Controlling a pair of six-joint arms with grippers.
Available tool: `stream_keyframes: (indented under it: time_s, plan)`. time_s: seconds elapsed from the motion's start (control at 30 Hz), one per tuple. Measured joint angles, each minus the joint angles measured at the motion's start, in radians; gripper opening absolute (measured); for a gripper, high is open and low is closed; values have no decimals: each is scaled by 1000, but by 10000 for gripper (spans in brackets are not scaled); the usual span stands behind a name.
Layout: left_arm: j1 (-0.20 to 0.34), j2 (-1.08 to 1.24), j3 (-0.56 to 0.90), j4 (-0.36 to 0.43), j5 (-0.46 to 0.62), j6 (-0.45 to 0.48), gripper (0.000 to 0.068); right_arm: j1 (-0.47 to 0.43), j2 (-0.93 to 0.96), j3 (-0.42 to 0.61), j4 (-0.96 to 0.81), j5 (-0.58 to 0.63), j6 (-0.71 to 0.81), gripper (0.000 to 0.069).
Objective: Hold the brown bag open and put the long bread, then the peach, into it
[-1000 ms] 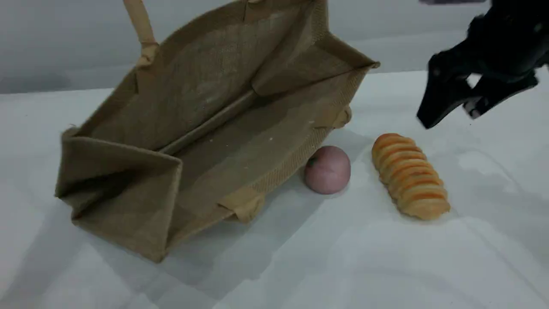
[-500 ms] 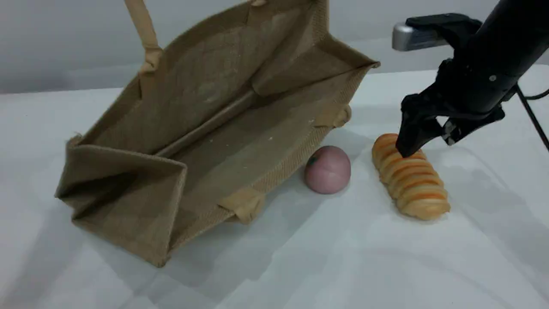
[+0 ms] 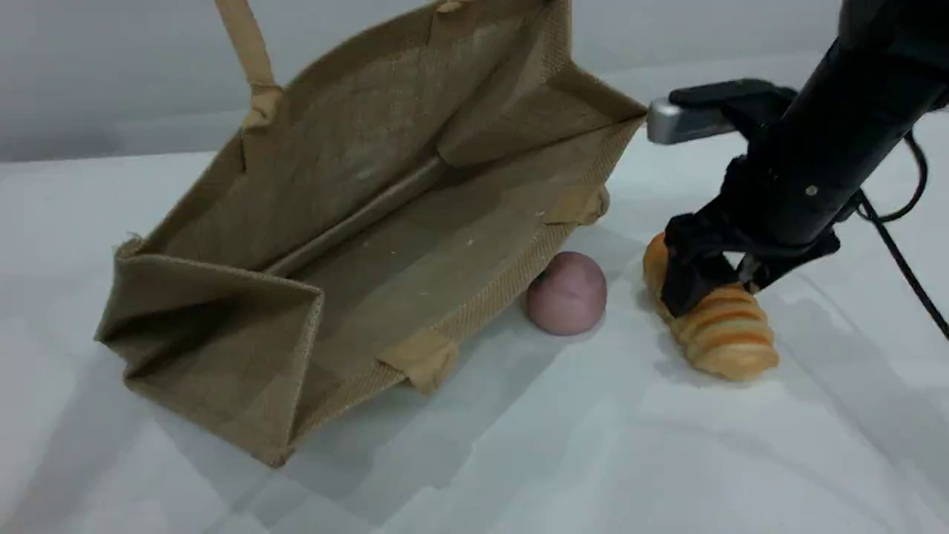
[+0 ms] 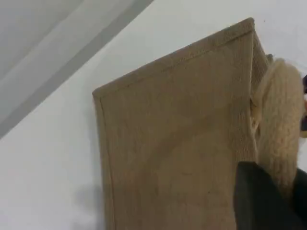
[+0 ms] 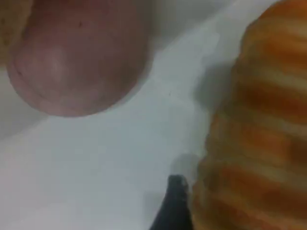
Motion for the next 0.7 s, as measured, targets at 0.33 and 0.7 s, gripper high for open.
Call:
stream_keyframes:
  time_s: [0.33, 0.7]
  plan:
    - [0, 0, 0, 0, 0, 0, 92, 5, 32, -1, -11, -38, -4, 405]
    - [0, 0, 0, 2, 0, 0, 92, -2, -35, 0, -65, 36, 19, 104]
